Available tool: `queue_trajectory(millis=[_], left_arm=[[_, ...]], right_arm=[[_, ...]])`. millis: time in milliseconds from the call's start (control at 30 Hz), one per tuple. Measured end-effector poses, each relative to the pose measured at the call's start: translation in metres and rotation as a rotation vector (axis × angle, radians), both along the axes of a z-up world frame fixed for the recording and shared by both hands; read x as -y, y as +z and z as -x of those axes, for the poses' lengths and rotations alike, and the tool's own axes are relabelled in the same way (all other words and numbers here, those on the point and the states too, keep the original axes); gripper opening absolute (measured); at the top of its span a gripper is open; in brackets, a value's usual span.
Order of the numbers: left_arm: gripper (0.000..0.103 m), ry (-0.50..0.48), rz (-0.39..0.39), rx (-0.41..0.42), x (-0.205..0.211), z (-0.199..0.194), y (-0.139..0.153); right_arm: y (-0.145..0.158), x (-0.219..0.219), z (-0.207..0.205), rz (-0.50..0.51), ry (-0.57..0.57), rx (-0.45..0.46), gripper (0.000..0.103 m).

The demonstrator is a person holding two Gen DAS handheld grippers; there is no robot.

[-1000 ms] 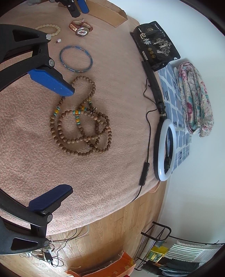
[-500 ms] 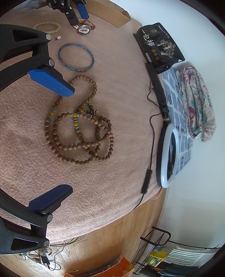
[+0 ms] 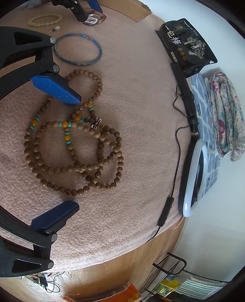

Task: Organize jewelry
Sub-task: 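Grasp the red-strap watch with the left tool while the right tool grasps the brown bead necklace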

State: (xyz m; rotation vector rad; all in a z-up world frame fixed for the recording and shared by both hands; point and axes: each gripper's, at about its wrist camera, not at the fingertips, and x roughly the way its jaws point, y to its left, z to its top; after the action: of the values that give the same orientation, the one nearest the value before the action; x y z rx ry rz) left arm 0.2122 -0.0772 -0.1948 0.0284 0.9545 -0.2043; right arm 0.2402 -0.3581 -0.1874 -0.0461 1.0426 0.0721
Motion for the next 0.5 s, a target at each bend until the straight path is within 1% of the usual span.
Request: queue_trajectory(millis=[100,167,267,333,400,433,467,500], left_arm=[[0.074,0.008,0.005,-0.004,-0.002,-0.002,-0.002],[0.07,0.01,0.006,-0.008,-0.002,-0.004,-0.003],[0.068,0.006,0.008,-0.009,-0.002,-0.004,-0.004],[0.063,-0.007,0.008,-0.008,-0.001,-0.004,-0.004],[0.063,-0.009,0.004,-0.004,0.0,-0.004,-0.004],[0.063,-0.01,0.005,-0.006,-0.001,-0.005,-0.004],[0.062,-0.009,0.01,-0.005,-0.001,-0.004,-0.004],[0.062,-0.008,0.014,-0.006,-0.002,-0.004,-0.004]], right_arm=[[-0.002,-0.001,-0.006,0.001,0.005,0.001,0.103],[-0.003,-0.002,-0.009,0.006,0.008,-0.002,0.103],[-0.002,-0.006,-0.01,0.012,0.018,0.004,0.103],[-0.001,-0.01,-0.01,0.015,0.032,0.015,0.099],[0.001,-0.012,-0.008,0.01,0.048,0.022,0.092],[0.001,-0.013,-0.009,0.006,0.056,0.024,0.09],[0.002,-0.014,-0.008,0.003,0.062,0.027,0.085],[0.003,-0.014,-0.007,-0.002,0.07,0.031,0.078]])
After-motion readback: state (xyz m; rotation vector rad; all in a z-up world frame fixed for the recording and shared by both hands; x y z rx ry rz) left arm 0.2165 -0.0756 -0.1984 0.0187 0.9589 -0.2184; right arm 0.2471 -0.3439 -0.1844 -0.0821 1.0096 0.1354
